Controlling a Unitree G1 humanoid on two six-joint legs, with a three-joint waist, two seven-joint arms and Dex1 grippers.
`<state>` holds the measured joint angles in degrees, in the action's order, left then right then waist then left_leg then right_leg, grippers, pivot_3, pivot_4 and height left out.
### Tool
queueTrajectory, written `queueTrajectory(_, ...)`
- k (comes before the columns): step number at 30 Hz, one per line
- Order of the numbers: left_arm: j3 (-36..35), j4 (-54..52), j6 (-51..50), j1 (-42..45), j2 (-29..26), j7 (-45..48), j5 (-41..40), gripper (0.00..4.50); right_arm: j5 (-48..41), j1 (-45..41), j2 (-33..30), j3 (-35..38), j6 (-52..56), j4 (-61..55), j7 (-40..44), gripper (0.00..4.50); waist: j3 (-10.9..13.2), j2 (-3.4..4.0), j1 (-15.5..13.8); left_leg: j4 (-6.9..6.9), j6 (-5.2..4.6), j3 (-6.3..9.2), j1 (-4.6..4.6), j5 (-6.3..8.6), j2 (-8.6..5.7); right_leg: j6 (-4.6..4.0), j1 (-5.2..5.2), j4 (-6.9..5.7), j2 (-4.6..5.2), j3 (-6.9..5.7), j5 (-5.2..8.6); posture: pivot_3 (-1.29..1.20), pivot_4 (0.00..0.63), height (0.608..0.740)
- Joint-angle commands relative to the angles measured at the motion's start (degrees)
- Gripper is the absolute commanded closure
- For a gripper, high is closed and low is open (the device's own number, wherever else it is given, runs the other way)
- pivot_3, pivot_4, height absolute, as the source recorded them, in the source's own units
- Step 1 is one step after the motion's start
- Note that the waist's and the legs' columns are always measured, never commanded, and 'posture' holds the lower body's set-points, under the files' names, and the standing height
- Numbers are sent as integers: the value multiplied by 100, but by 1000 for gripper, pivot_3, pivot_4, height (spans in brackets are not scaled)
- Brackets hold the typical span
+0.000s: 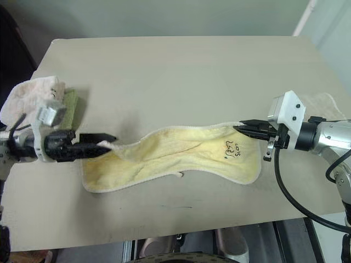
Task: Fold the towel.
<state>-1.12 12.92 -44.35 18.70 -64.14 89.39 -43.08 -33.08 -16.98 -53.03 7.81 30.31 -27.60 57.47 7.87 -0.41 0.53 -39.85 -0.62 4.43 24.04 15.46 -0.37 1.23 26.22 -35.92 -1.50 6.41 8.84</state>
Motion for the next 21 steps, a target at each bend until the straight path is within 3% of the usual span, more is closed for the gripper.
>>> queueTrajectory(1, 48, -474, 1014, -375, -97, 311, 166, 20, 113, -5, -76, 49, -131, -122, 4, 4500, 0, 0, -3, 0, 0, 0, 0, 0, 1, -1, 2, -2, -1, 0, 0, 0, 150, 740)
queueTrajectory(12, 318, -529, 3459, -956, -582, 311, -255, 20, 468, -13, -123, -131, -339, 37, 150, 4500, -2, 3, -22, -4, 0, 1, 0, 0, 7, -10, 5, -10, -6, 0, -5, 0, 150, 740)
queueTrajectory(21, 738, -474, 3777, -1193, -959, 311, -551, 20, 590, -27, -81, -229, -425, 87, 187, 4500, -1, 3, -6, 3, 6, 0, 4, 6, 9, -16, 13, -8, -7, 0, -1, 0, 150, 740)
